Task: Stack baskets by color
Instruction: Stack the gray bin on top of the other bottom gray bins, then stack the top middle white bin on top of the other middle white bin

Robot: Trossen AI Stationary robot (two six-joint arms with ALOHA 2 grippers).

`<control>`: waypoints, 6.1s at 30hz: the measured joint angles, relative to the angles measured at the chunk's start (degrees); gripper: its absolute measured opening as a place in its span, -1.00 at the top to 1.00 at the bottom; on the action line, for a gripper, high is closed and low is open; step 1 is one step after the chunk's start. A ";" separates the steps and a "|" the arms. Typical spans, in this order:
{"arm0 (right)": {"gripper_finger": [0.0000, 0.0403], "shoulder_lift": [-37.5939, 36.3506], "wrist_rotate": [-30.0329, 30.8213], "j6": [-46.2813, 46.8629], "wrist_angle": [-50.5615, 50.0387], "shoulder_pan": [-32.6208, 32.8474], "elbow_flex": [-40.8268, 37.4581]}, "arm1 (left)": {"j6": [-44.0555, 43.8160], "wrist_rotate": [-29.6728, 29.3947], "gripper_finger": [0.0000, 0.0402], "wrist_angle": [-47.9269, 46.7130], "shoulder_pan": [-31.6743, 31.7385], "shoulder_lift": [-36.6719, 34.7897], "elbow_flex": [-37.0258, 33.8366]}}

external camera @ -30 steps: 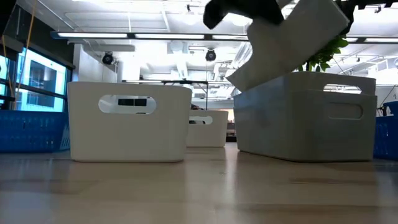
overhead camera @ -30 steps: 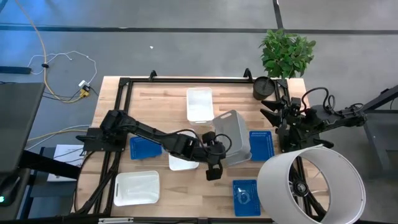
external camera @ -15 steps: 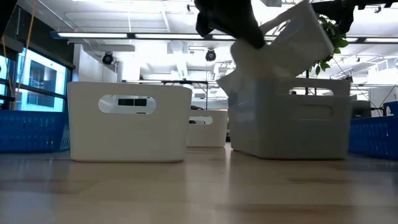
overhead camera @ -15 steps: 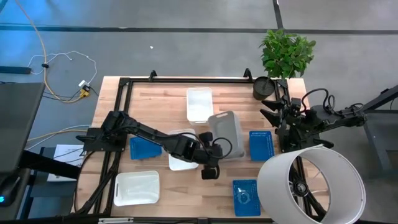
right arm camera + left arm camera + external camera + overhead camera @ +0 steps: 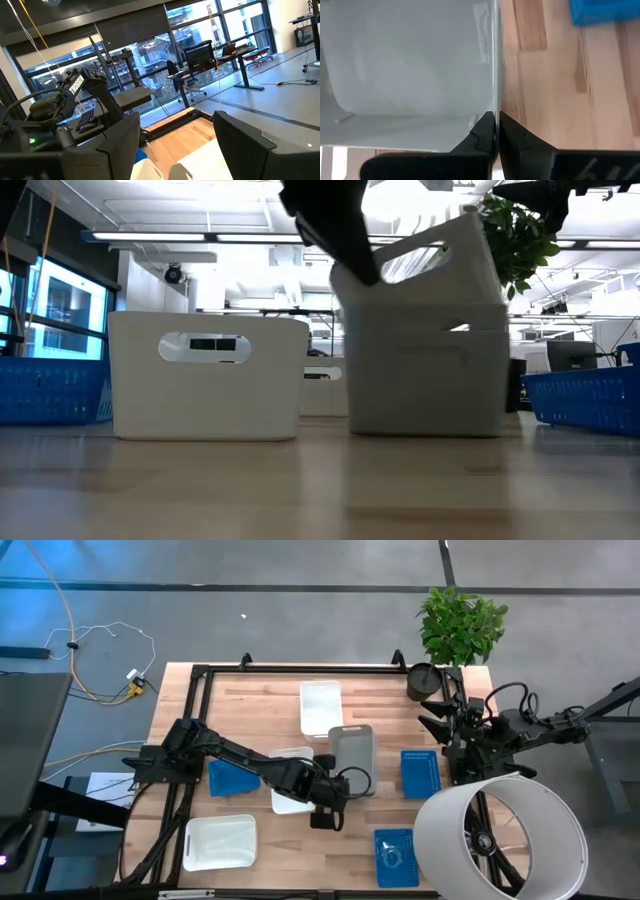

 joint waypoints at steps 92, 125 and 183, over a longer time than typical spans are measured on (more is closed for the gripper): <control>-0.19 0.15 1.53 -1.22 -3.58 -0.02 0.00 | 14.51 9.48 1.00 -23.13 4.14 3.46 11.86; -0.19 0.14 1.53 -1.07 -3.91 -0.02 0.00 | 10.34 15.03 -0.24 -17.04 7.97 -10.60 11.97; -0.19 0.15 0.85 -1.18 -3.89 0.00 0.00 | -1.99 3.38 -0.03 69.98 9.75 -51.12 -55.80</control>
